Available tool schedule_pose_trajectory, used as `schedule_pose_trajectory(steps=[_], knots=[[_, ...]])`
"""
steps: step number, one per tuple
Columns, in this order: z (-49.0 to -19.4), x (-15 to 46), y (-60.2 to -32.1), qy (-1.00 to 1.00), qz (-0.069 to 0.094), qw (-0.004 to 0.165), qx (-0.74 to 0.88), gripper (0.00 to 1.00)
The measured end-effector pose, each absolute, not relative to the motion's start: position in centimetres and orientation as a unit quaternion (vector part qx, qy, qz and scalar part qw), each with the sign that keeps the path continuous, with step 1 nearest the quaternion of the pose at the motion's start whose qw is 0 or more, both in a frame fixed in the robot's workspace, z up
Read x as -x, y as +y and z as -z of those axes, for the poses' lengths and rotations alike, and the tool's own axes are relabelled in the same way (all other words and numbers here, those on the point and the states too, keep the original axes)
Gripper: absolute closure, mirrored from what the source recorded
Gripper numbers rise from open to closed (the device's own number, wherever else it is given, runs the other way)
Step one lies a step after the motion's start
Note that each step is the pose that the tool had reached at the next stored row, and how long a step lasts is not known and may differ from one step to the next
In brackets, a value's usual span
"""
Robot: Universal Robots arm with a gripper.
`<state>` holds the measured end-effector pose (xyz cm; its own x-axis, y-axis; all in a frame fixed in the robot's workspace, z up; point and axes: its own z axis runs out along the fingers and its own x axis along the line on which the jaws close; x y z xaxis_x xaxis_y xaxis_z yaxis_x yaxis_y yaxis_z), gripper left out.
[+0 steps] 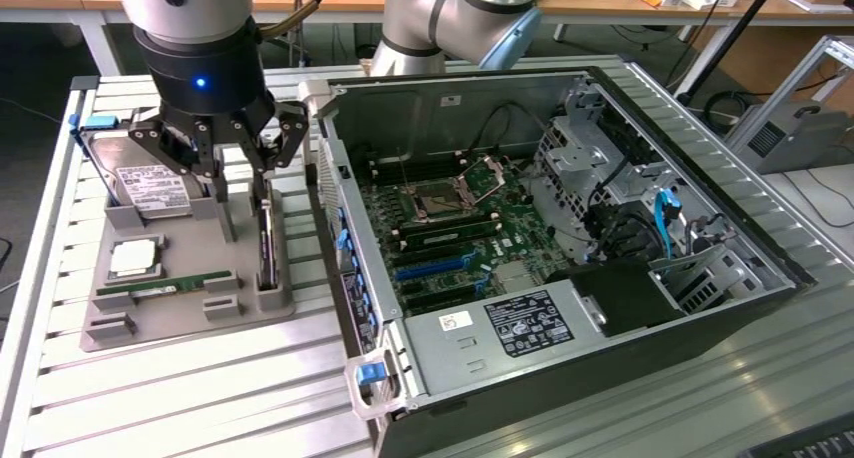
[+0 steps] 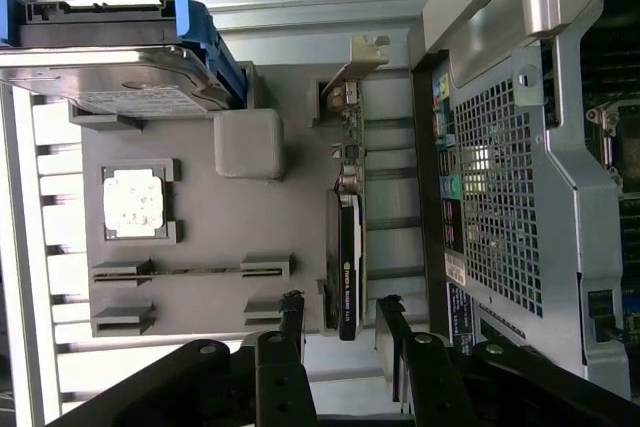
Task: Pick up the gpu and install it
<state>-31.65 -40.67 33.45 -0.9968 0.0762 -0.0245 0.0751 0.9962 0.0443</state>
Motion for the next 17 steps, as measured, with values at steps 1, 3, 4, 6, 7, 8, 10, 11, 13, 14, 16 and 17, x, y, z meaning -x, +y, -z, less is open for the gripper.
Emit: schedule_pose_trajectory(steps=[1,3,4,6,7,8,10,11,13,14,16,17], knots=[[-33.40,31.65,-40.68,0.999,-0.022,0.013,-0.038,0.58],[-33.33,31.65,-40.68,0.999,-0.022,0.013,-0.038,0.58],[-33.31,31.65,-40.68,0.999,-0.022,0.013,-0.038,0.58],[-33.26,31.65,-40.68,0.999,-0.022,0.013,-0.038,0.58],[-33.25,31.65,-40.68,0.999,-0.022,0.013,-0.038,0.58],[-33.24,31.65,-40.68,0.999,-0.022,0.013,-0.038,0.58],[-33.21,31.65,-40.68,0.999,-0.022,0.013,-0.038,0.58],[-33.19,31.65,-40.68,0.999,-0.022,0.013,-0.038,0.58],[-33.06,31.65,-40.68,0.999,-0.022,0.013,-0.038,0.58],[-32.95,31.65,-40.69,0.999,-0.022,0.013,-0.038,0.58],[-32.91,31.64,-40.69,0.999,-0.022,0.013,-0.038,0.58],[-32.89,31.64,-40.69,0.999,-0.022,0.013,-0.038,0.58]])
